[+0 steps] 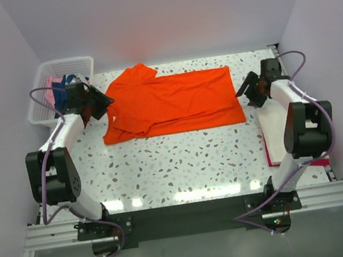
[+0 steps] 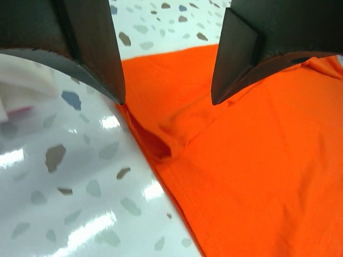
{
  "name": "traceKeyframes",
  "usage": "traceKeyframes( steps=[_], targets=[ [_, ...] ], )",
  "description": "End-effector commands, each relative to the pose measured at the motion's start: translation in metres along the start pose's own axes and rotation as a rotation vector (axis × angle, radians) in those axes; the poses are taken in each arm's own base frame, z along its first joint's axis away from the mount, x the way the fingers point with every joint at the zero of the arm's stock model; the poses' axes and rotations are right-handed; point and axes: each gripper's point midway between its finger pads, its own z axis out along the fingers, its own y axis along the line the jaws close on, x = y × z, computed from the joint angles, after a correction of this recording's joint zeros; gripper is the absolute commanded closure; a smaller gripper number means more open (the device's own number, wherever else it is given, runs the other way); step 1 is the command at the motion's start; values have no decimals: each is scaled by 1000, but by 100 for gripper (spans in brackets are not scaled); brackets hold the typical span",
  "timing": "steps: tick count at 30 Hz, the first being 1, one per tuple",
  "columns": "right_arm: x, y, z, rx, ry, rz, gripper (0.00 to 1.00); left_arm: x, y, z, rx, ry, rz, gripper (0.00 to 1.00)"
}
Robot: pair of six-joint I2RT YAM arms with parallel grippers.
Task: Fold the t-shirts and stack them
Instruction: Fold the tshirt
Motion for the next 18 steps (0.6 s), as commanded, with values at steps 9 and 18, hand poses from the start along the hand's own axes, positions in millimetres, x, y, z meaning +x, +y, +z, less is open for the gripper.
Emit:
traceKeyframes(
  steps=[9, 18],
  targets=[
    [57, -22, -28, 37, -4, -46, 42, 43, 86, -70, -255, -91, -17, 54],
    [82, 24, -25, 19, -3, -252, 42, 59, 75, -40, -149, 9, 46, 54]
  ],
)
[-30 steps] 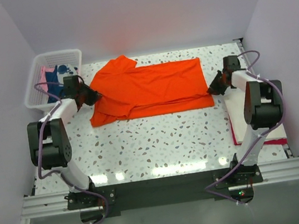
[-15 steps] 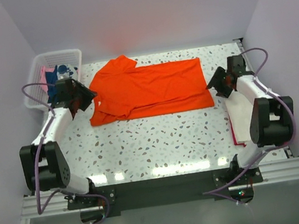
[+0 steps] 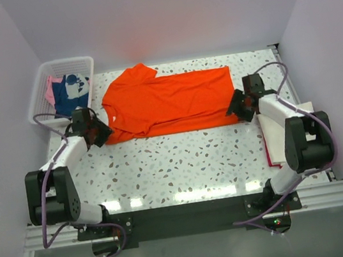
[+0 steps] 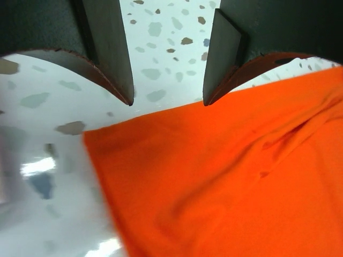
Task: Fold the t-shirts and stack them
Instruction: Fold the tshirt
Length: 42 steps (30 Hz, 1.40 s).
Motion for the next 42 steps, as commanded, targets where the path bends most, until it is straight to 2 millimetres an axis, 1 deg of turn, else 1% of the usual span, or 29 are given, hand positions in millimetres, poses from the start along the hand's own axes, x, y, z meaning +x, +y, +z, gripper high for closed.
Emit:
traceKeyframes(
  steps=[1, 2, 3, 5, 6, 7, 8, 9, 10, 11, 12, 13, 14, 15, 17, 18, 19, 23, 25, 26, 28, 29, 31, 32, 35, 36, 37, 38, 42],
  targets=[
    [-8, 46, -6, -38, -73, -151, 42, -22, -33, 8, 106, -27, 62, 53],
    [-6, 55, -6, -53, -79, -171, 43, -23, -35, 10, 103, -24, 72, 53],
    [4, 72, -7, -81, -76, -214, 43, -21, -35, 17, 92, -9, 75, 53],
    [8, 101, -9, -133, -97, -274, 43, -29, -43, 21, 100, -23, 85, 53],
    [20, 117, -10, -147, -100, -332, 43, -28, -39, 28, 78, -6, 84, 53],
    [18, 129, -13, -158, -121, -352, 43, -36, -45, 30, 76, -20, 84, 53],
    [20, 139, -14, -179, -128, -372, 43, -35, -46, 33, 78, -10, 90, 53],
    [31, 149, -11, -190, -116, -408, 44, -35, -47, 39, 78, 0, 90, 55],
    [30, 159, -13, -204, -132, -422, 44, -41, -50, 40, 76, -16, 93, 55],
    [33, 169, -13, -222, -137, -440, 44, -33, -55, 45, 77, 2, 113, 55],
    [44, 178, -12, -237, -131, -479, 44, -33, -55, 48, 75, 7, 114, 55],
    [44, 190, -14, -251, -147, -498, 44, -35, -59, 49, 81, 6, 116, 56],
    [47, 198, -16, -262, -157, -525, 44, -31, -56, 54, 67, 22, 115, 56],
    [56, 210, -18, -284, -157, -558, 44, -31, -56, 56, 67, 23, 114, 57],
    [63, 230, -16, -310, -172, -597, 44, -29, -55, 61, 63, 29, 109, 58],
    [74, 240, -16, -325, -169, -641, 44, -29, -55, 63, 59, 28, 109, 59],
    [77, 250, -12, -333, -172, -662, 45, -30, -54, 64, 53, 29, 107, 59],
    [105, 276, -6, -354, -179, -783, 45, -30, -51, 68, 33, 29, 102, 60],
    [110, 288, -8, -371, -193, -810, 45, -32, -50, 68, 26, 23, 104, 60],
    [115, 290, -3, -365, -192, -831, 45, -32, -51, 68, 26, 21, 104, 60],
    [123, 301, -4, -379, -202, -861, 45, -33, -49, 67, 14, 18, 103, 60],
    [128, 303, 1, -376, -197, -882, 45, -34, -49, 66, 14, 16, 105, 60],
    [133, 315, -3, -395, -211, -905, 45, -34, -46, 65, -2, 13, 106, 60],
    [142, 318, 1, -395, -202, -931, 45, -35, -47, 63, -1, 8, 107, 60],
    [152, 331, -1, -406, -207, -969, 45, -34, -42, 63, -22, 10, 106, 60],
    [159, 331, 8, -393, -197, -984, 45, -34, -41, 63, -22, 10, 106, 60],
    [159, 337, 6, -391, -209, -990, 45, -34, -41, 64, -23, 9, 106, 60],
    [166, 340, 7, -391, -207, -1012, 45, -33, -40, 66, -25, 13, 108, 60],
    [179, 348, 18, -361, -215, -1058, 45, -33, -44, 69, -12, 17, 111, 60]
  ],
)
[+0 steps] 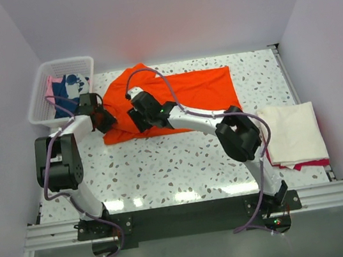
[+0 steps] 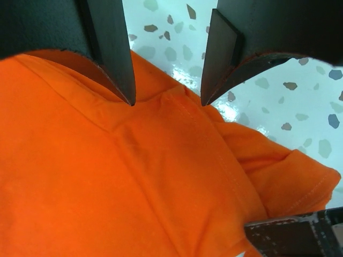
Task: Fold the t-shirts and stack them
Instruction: Fold the tshirt
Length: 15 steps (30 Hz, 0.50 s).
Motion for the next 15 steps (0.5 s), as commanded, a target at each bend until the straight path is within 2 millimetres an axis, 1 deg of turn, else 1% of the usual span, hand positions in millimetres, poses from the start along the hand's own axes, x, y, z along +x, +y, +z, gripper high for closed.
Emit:
traceKeyframes(
  steps=[1, 7, 9, 11, 12, 14, 15],
  targets=[
    [-4, 7, 8, 43, -10, -70, 45, -17, -13, -1, 30, -47, 30, 60],
    [7, 9, 21, 47, 15, -75, 46, -19, -14, 2, 27, -46, 30, 60],
    [8, 10, 24, 49, 16, -75, 50, -18, -16, 3, 37, -43, 30, 62],
    [10, 9, 26, 51, 22, -76, 53, -18, -17, 5, 40, -41, 30, 67],
    [9, 9, 27, 56, 19, -77, 57, -17, -18, 5, 45, -36, 30, 69],
    [10, 7, 28, 65, 25, -77, 61, -17, -20, 6, 54, -35, 30, 72],
    [9, 7, 28, 67, 21, -78, 65, -17, -21, 6, 58, -34, 29, 74]
  ],
)
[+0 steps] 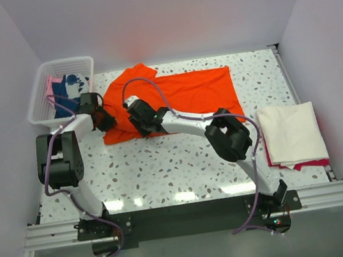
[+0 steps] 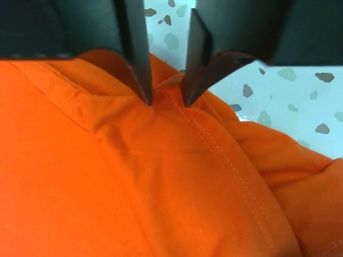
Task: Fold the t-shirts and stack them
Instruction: Fold the tshirt
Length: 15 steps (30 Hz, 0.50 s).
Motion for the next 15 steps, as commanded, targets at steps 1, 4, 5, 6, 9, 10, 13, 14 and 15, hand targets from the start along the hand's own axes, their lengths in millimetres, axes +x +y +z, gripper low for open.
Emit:
traceKeyframes(
  steps=[1, 4, 5, 6, 9, 10, 13, 14, 15],
  targets=[
    [-25, -6, -6, 32, -58, 4, 68, -17, -22, -3, 64, -43, 20, 76],
    [-28, -5, -6, 29, -63, 8, 79, -20, -27, -5, 85, -49, 21, 85],
    [-27, -5, -6, 29, -62, 10, 82, -21, -30, -6, 96, -48, 22, 86],
    [-29, -5, -6, 31, -65, 13, 85, -22, -32, -7, 103, -50, 22, 88],
    [-30, -9, -8, 46, -67, 15, 95, -26, -39, -10, 127, -56, 24, 94],
    [-33, -9, -10, 49, -76, 17, 97, -28, -41, -12, 134, -60, 23, 98],
    [-41, -14, -15, 63, -93, 28, 99, -34, -51, -17, 167, -66, 24, 100],
    [-42, -20, -15, 71, -93, 37, 100, -35, -53, -18, 170, -66, 21, 100],
    [-44, -20, -15, 68, -99, 43, 100, -38, -56, -19, 178, -71, 22, 100]
  ],
)
